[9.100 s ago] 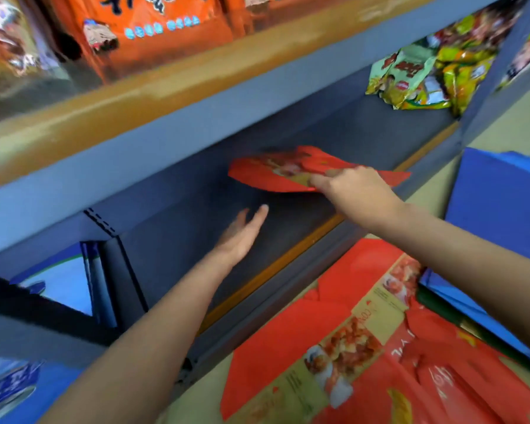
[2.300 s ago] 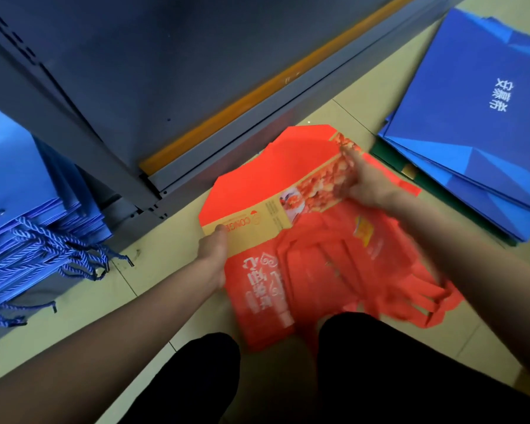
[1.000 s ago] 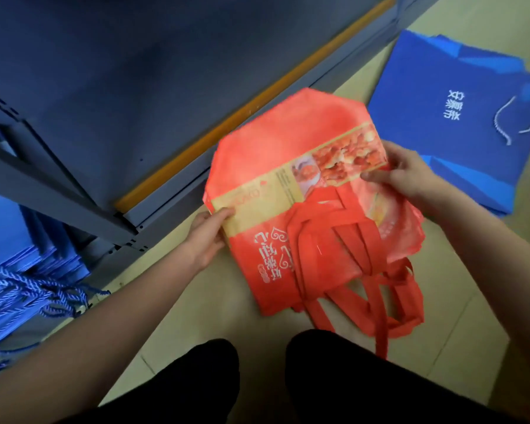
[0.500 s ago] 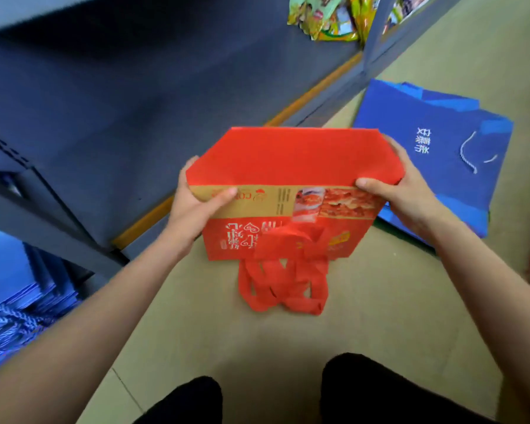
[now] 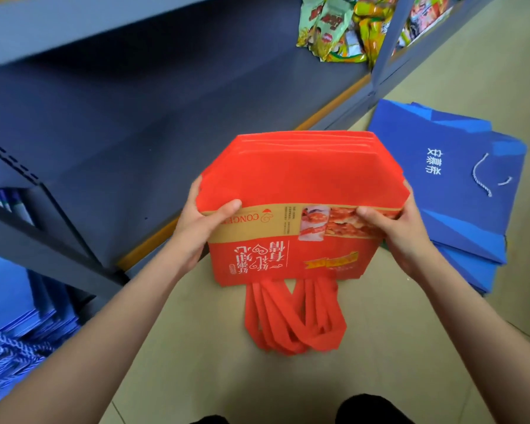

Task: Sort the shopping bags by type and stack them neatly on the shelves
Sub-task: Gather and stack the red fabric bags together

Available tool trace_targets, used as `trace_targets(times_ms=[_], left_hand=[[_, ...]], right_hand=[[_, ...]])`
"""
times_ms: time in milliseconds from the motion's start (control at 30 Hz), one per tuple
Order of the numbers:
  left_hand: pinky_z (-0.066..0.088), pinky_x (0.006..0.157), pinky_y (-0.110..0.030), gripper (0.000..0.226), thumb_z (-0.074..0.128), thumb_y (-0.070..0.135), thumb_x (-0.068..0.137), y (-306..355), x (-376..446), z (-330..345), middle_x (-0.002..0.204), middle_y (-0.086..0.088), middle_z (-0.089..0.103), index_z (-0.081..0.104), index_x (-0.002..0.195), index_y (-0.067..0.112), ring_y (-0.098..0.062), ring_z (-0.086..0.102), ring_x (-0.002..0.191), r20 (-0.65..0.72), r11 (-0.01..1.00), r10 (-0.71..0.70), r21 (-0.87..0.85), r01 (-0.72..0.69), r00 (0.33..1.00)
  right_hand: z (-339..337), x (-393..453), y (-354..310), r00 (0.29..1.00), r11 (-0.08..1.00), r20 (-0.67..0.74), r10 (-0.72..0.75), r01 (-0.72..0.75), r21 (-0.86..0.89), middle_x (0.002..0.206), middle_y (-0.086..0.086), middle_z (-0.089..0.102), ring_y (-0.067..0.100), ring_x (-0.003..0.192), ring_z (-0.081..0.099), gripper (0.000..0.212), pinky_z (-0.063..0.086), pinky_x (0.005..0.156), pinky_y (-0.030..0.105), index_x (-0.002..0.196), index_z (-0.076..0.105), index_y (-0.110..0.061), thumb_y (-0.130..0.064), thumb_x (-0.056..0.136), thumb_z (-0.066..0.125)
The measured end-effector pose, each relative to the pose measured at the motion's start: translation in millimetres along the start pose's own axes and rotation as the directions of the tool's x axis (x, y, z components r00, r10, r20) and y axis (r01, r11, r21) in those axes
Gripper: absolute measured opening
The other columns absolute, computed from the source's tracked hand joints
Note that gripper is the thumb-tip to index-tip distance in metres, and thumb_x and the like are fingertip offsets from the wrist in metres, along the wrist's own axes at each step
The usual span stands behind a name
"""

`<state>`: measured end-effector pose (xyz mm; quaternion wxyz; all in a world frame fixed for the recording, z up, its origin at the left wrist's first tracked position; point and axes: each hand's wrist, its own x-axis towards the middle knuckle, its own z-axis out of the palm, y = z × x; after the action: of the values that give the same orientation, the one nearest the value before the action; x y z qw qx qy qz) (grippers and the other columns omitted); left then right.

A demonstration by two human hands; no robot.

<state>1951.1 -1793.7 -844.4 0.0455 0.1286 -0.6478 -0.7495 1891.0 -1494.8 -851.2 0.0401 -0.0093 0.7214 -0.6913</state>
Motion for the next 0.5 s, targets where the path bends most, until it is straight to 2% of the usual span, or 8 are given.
trace_targets(times_ms=[67, 133, 200, 300, 333, 400, 433, 500], left_hand=[[0.052, 0.085, -0.027, 0.079, 0.083, 0.034, 0.057, 14, 4, 2, 0.127, 0.002, 0.055, 0.042, 0.125, 0.039, -0.011, 0.062, 0.107, -0.013, 0.993, 0.092, 0.077, -0.091, 0.996], [0.05, 0.088, -0.023, 0.074, 0.079, 0.038, 0.059, 25, 8, 6, 0.127, 0.001, 0.052, 0.041, 0.123, 0.04, -0.01, 0.059, 0.107, -0.031, 0.947, 0.203, 0.262, -0.188, 0.979], [0.048, 0.089, -0.019, 0.074, 0.077, 0.039, 0.061, 28, 12, 6, 0.124, 0.002, 0.051, 0.04, 0.125, 0.042, -0.007, 0.057, 0.107, -0.028, 0.897, 0.263, 0.374, -0.234, 0.964], [0.043, 0.097, -0.022, 0.066, 0.078, 0.041, 0.065, 27, 11, 4, 0.124, 0.005, 0.053, 0.047, 0.123, 0.042, -0.004, 0.053, 0.114, -0.01, 0.878, 0.286, 0.404, -0.257, 0.958], [0.042, 0.098, -0.024, 0.056, 0.077, 0.038, 0.071, 27, 11, 2, 0.122, 0.006, 0.057, 0.053, 0.122, 0.035, -0.003, 0.054, 0.112, -0.024, 0.899, 0.278, 0.358, -0.251, 0.96], [0.044, 0.102, -0.033, 0.025, 0.06, 0.033, 0.088, 31, 13, 1, 0.114, 0.007, 0.065, 0.064, 0.112, 0.025, -0.005, 0.059, 0.108, -0.047, 0.953, 0.216, 0.227, -0.2, 0.975], [0.043, 0.104, -0.035, 0.022, 0.051, 0.034, 0.094, 32, 14, 2, 0.113, 0.008, 0.066, 0.065, 0.11, 0.028, -0.006, 0.059, 0.109, -0.037, 0.963, 0.183, 0.21, -0.171, 0.982], [0.037, 0.108, -0.029, 0.026, 0.045, 0.045, 0.095, 30, 15, 6, 0.121, 0.013, 0.061, 0.059, 0.116, 0.039, 0.0, 0.053, 0.116, 0.015, 0.934, 0.179, 0.312, -0.174, 0.984]], right_hand=[[-1, 2, -13, 0.997, 0.997, -0.036, -0.074, 0.074, -0.004, 0.121, -0.003, 0.06, 0.005, 0.1, 0.063, 0.096, 0.052, 0.081, 0.023, 0.141, 0.029, -0.035, -0.03, 0.06, 0.081], [-1, 3, -25, 0.987, 0.981, -0.025, -0.161, 0.157, -0.115, 0.118, 0.002, 0.057, 0.008, 0.101, 0.062, 0.094, 0.051, 0.084, 0.027, 0.137, 0.027, -0.049, -0.034, 0.063, 0.083], [-1, 3, -31, 0.974, 0.944, 0.015, -0.227, 0.224, -0.243, 0.121, 0.004, 0.052, 0.011, 0.106, 0.058, 0.09, 0.049, 0.091, 0.032, 0.136, 0.027, -0.052, -0.036, 0.066, 0.081], [-5, 4, -37, 0.959, 0.867, 0.084, -0.269, 0.279, -0.413, 0.128, -0.006, 0.046, 0.01, 0.116, 0.048, 0.084, 0.042, 0.103, 0.039, 0.14, 0.029, -0.045, -0.037, 0.071, 0.076], [-8, 6, -38, 0.956, 0.828, 0.118, -0.269, 0.293, -0.478, 0.125, -0.008, 0.044, 0.006, 0.114, 0.046, 0.083, 0.04, 0.103, 0.037, 0.141, 0.03, -0.041, -0.04, 0.071, 0.074], [-12, 8, -41, 0.946, 0.724, 0.197, -0.256, 0.323, -0.61, 0.121, -0.007, 0.041, 0.001, 0.109, 0.041, 0.088, 0.037, 0.098, 0.028, 0.144, 0.027, -0.035, -0.045, 0.068, 0.07], [-13, 8, -42, 0.942, 0.682, 0.229, -0.245, 0.336, -0.65, 0.121, -0.007, 0.04, 0.0, 0.109, 0.04, 0.092, 0.034, 0.097, 0.025, 0.145, 0.026, -0.032, -0.046, 0.068, 0.073], [-9, 8, -38, 0.938, 0.665, 0.254, -0.238, 0.348, -0.661, 0.124, -0.007, 0.039, -0.001, 0.112, 0.038, 0.095, 0.03, 0.097, 0.019, 0.143, 0.029, -0.026, -0.048, 0.066, 0.079]])
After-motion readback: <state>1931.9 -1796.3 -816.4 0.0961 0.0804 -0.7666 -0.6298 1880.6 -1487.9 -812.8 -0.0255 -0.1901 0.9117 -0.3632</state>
